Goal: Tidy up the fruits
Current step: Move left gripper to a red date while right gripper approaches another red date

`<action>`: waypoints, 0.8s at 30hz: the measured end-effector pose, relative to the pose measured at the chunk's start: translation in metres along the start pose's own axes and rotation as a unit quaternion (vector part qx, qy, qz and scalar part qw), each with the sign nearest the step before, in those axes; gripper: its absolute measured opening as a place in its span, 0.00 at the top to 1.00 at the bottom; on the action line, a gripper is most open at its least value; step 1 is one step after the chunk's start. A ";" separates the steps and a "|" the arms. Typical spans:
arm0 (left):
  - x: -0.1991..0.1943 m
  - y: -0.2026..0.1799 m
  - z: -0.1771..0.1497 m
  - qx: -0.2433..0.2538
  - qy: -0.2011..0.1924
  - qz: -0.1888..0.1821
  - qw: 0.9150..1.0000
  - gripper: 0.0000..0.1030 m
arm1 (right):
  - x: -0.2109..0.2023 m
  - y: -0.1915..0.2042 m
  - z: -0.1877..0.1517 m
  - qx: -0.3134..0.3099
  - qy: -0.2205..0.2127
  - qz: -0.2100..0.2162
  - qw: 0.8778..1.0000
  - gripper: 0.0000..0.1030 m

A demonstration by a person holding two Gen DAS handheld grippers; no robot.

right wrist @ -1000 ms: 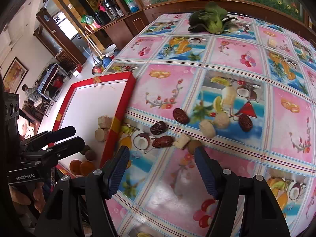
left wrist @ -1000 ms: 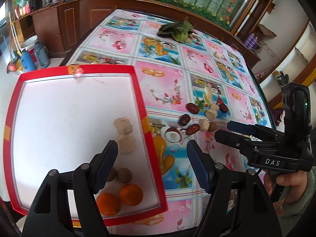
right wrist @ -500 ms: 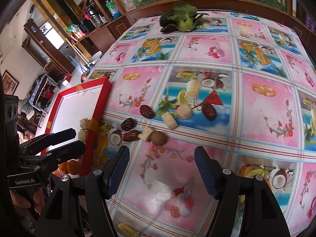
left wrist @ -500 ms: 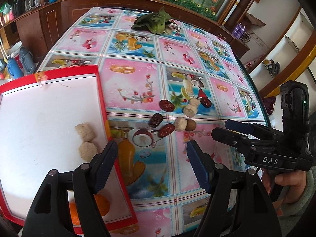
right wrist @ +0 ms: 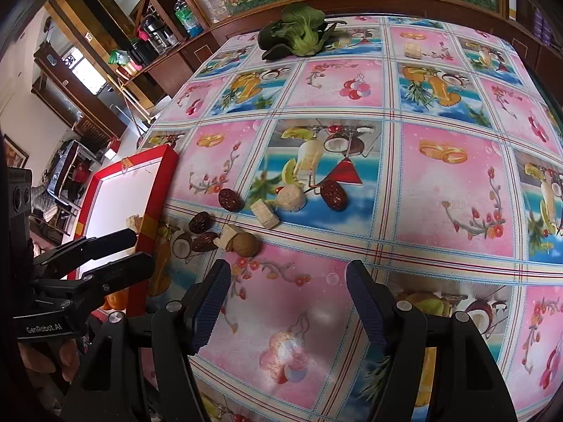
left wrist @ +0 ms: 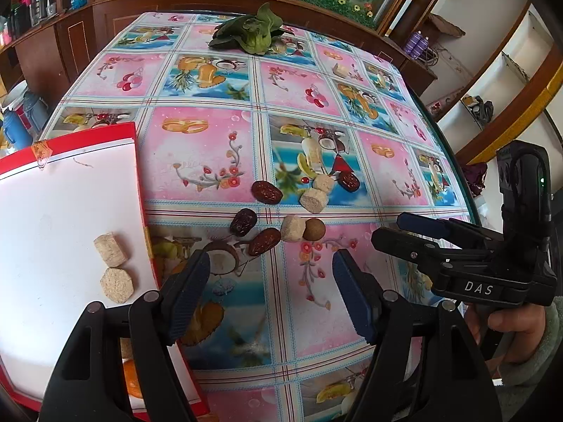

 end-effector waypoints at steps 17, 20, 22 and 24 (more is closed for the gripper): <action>0.009 0.019 0.000 -0.037 0.010 0.008 0.999 0.30 | 0.002 -0.021 0.006 0.010 -0.004 -0.003 1.000 0.32; 0.010 0.019 0.000 -0.035 0.012 0.006 0.999 0.30 | 0.006 -0.022 0.008 0.012 -0.001 0.005 1.000 0.34; 0.009 0.017 -0.002 -0.030 0.013 0.007 0.999 0.30 | 0.008 -0.020 0.011 0.005 -0.003 0.010 1.000 0.41; 0.009 0.014 -0.006 -0.027 0.015 0.003 1.000 0.30 | 0.012 -0.018 0.014 -0.003 0.000 0.015 1.000 0.45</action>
Point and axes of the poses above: each gripper's, at about its wrist camera, not at the fingertips, and x roughly the way its jaws point, y to its left, z to its top, the point moved 6 cm from there along x, roughly the way its jaws point, and after that the axes turned 12 degrees about -y, right-handed, at the moved point
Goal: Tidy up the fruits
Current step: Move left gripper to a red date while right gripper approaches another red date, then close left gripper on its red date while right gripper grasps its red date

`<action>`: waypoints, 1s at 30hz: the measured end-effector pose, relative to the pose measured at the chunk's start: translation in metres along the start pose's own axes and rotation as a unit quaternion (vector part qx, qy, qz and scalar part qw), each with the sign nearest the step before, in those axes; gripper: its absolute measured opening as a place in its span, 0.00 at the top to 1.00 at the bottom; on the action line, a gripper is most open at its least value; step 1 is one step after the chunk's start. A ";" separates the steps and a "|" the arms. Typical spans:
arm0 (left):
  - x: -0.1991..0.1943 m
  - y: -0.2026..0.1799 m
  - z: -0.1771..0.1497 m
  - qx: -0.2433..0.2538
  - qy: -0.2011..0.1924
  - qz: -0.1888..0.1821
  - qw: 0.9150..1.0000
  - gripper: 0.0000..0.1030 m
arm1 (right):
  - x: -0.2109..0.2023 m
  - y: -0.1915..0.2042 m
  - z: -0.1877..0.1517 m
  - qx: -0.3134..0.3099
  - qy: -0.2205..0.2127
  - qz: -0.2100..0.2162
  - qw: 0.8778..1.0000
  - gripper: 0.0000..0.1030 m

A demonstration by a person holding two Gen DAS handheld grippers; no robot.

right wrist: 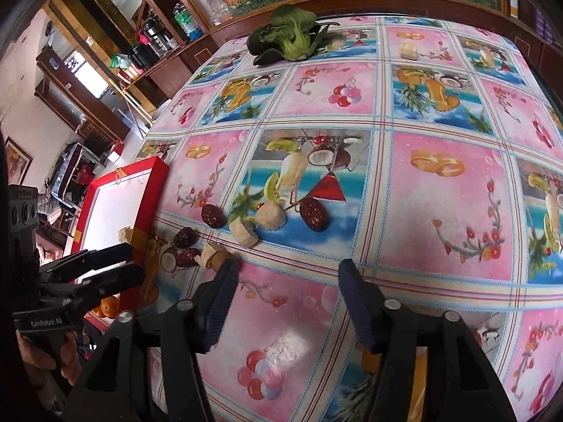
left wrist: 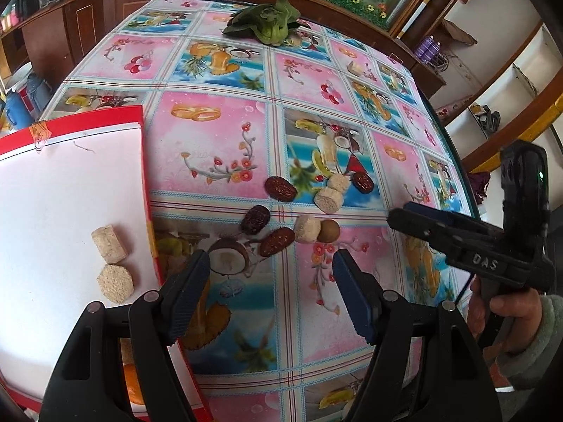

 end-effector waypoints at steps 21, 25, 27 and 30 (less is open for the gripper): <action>0.038 -0.006 -0.012 0.053 0.036 0.015 0.998 0.69 | 0.057 -0.002 0.017 -0.125 0.042 -0.042 0.990 0.62; 0.043 -0.014 -0.011 0.076 0.037 0.016 0.996 0.70 | 0.059 0.000 0.015 -0.132 0.040 -0.045 0.989 0.79; 0.045 -0.018 -0.009 0.091 0.036 0.017 0.995 0.70 | 0.057 -0.002 0.014 -0.127 0.038 -0.046 0.990 0.80; 0.049 -0.020 -0.008 0.111 0.039 0.020 0.993 0.70 | 0.055 -0.004 0.013 -0.122 0.039 -0.048 0.991 0.82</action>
Point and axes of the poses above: each gripper's, at about its wrist camera, not at the fingertips, and x roughly the way its jaws point, y to its left, z to its top, the point moved 6 cm from there along x, roughly the way its jaws point, and after that the axes turned 12 degrees about -y, right-handed, at the moved point
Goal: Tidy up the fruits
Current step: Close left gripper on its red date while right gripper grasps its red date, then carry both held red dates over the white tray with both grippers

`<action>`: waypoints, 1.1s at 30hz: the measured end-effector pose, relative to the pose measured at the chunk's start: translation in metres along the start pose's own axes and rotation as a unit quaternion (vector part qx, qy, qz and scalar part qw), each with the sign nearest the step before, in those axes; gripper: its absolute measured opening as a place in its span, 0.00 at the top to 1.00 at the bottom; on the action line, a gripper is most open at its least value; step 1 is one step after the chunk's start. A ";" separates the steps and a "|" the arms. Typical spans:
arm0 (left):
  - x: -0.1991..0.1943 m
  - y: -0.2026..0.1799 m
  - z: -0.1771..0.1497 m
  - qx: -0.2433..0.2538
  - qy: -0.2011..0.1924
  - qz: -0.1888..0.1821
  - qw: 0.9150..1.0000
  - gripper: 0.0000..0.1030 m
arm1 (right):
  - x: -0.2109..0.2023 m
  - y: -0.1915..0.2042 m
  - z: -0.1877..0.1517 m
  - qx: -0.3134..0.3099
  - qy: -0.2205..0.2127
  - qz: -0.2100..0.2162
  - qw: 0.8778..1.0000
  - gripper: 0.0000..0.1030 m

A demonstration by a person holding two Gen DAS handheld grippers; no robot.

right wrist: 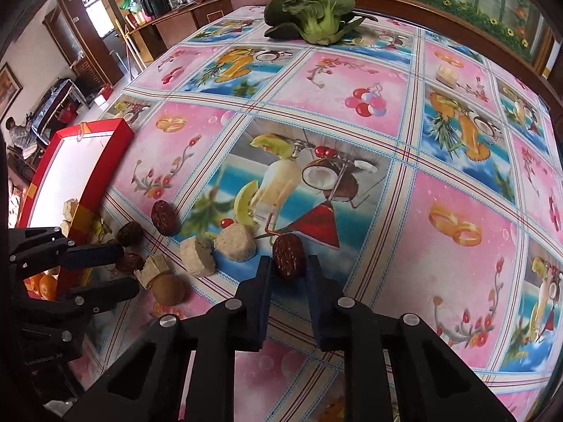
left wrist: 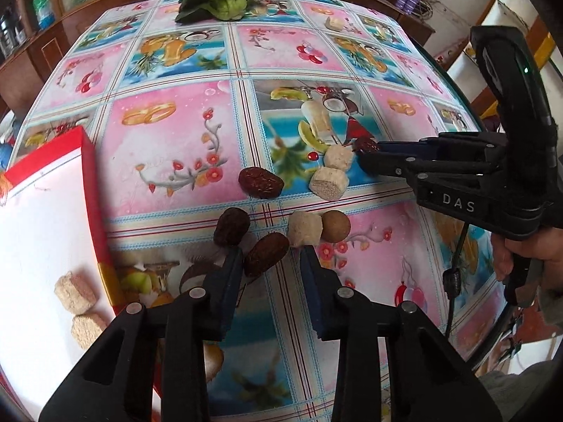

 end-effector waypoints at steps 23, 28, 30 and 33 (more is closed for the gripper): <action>-0.033 0.003 -0.001 -0.051 -0.029 -0.027 0.998 0.85 | -0.033 0.021 -0.006 0.035 -0.017 0.029 0.999 0.82; -0.045 0.008 0.004 -0.055 -0.044 -0.027 0.997 0.85 | -0.034 0.031 0.001 0.028 -0.023 0.035 0.999 0.82; -0.048 0.009 0.005 -0.056 -0.047 -0.028 0.997 0.85 | -0.034 0.036 0.004 0.025 -0.025 0.038 0.999 0.82; -0.053 0.012 0.006 -0.059 -0.052 -0.029 0.997 0.85 | -0.035 0.044 0.008 0.021 -0.029 0.044 0.998 0.82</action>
Point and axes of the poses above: each gripper's, at about its wrist camera, not at the fingertips, and x roughly the way its jaws point, y to its left, z to its top, the point moved 6 cm from there along x, roughly the way its jaws point, and after that the axes turned 12 degrees about -y, right-handed, at the moved point
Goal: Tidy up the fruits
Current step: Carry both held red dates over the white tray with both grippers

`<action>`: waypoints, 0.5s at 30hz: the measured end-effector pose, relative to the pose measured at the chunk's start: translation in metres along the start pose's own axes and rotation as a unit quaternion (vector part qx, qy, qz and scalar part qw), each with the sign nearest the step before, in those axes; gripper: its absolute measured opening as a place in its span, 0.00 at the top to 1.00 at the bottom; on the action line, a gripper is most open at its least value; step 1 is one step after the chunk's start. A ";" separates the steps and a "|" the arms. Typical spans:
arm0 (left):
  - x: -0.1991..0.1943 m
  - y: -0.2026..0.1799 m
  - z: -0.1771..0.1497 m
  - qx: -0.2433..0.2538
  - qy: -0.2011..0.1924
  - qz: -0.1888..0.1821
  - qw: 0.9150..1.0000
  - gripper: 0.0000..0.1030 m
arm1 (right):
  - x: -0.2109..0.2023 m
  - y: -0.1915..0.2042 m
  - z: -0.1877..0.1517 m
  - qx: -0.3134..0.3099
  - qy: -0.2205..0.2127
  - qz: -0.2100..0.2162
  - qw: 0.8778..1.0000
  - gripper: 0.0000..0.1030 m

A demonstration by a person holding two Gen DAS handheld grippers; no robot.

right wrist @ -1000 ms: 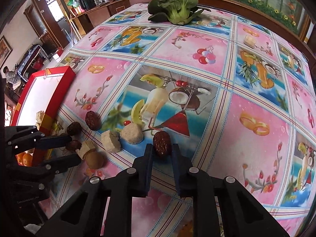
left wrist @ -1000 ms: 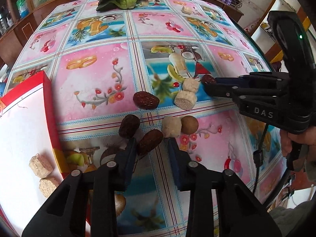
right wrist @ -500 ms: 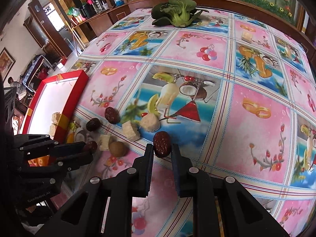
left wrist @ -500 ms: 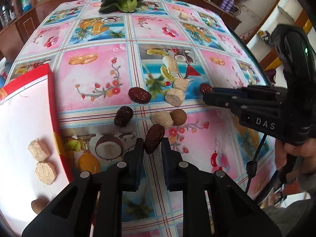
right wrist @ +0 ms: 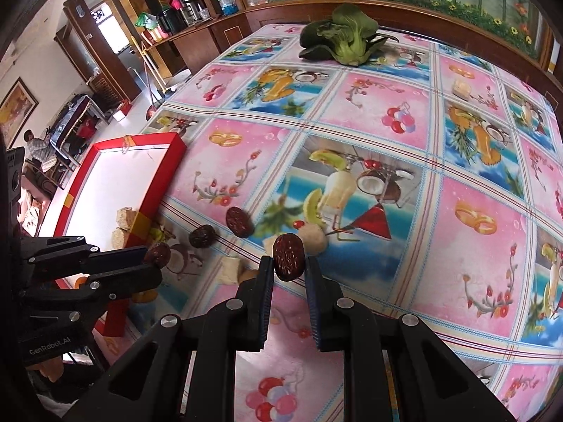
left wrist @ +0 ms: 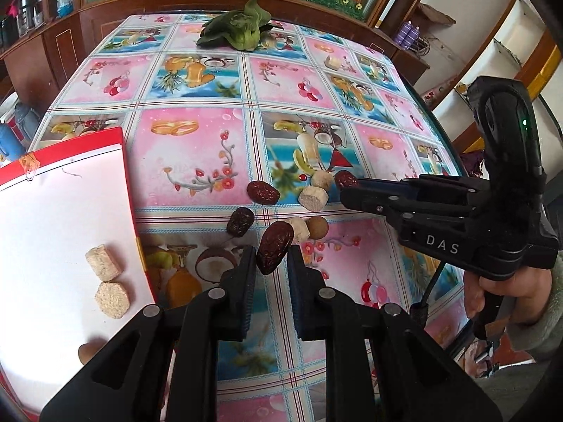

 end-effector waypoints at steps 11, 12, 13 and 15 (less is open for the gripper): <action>-0.018 0.015 0.006 -0.018 -0.023 -0.001 1.000 0.85 | -0.002 0.026 0.010 -0.007 -0.010 0.016 1.000 0.82; -0.019 0.016 0.005 -0.019 -0.024 -0.001 1.000 0.85 | -0.003 0.029 0.010 -0.008 -0.010 0.018 1.000 0.82; -0.020 0.018 0.005 -0.022 -0.025 0.000 0.999 0.85 | -0.003 0.032 0.011 -0.009 -0.011 0.020 1.000 0.82; -0.024 0.022 0.005 -0.026 -0.029 0.000 0.999 0.85 | -0.004 0.038 0.012 -0.013 -0.013 0.023 1.000 0.82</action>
Point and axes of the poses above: each gripper's, at about its wrist camera, not at the fingertips, and x roughly the way its jaws point, y to its left, z to its top, the point moved 6 cm from there along x, roughly the way its jaws point, and after that the axes turned 12 degrees about -y, right-handed, at the moved point
